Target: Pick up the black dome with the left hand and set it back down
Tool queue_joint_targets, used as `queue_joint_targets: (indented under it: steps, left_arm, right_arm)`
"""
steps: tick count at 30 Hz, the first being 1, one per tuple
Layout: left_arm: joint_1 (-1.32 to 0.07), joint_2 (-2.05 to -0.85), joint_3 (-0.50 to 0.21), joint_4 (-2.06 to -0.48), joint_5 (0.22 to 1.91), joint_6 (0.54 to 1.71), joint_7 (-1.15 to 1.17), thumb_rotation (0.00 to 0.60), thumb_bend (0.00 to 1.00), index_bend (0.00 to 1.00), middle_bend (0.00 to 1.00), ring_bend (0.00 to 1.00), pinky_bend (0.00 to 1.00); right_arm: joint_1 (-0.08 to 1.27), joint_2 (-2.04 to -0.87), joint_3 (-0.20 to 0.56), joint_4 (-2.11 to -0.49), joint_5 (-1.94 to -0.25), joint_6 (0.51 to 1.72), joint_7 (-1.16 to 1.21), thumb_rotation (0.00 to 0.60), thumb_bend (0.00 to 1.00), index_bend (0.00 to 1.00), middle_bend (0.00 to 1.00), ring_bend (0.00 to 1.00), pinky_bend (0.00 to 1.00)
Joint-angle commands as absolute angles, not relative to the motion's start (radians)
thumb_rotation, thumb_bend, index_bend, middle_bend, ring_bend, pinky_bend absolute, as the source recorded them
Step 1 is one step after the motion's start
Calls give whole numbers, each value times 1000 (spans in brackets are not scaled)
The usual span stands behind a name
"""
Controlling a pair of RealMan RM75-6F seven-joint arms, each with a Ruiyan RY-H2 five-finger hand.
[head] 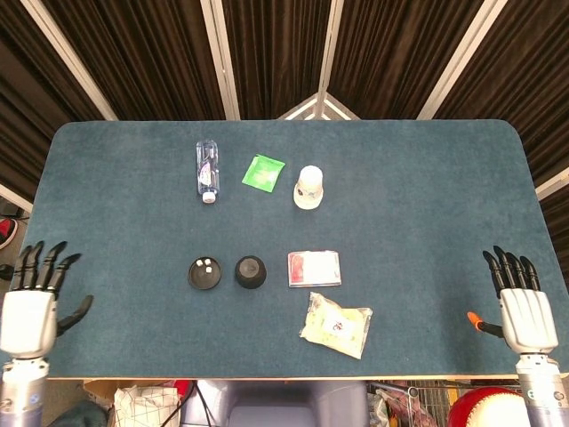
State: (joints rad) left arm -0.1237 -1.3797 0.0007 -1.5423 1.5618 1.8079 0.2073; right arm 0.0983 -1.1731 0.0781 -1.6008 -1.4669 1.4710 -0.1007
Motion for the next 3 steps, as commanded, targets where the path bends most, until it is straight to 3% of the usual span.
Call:
queue_joint_targets:
  steps: [1,3]
  left_arm:
    - [-96,-1338,-4,-1541,1505,1775,207,600,307,213,115,0,0]
    - [-95,-1312,-3,-1573,1480,1741,202,600,306,211,115,0,0]
  right_arm:
    - [96,-1169,78,-1603,-1470,1475,-98,600,150,42,23,36,11]
    - [96,-1172,78,-1600,-1469,1475,-105,600,150,42,23,36,10]
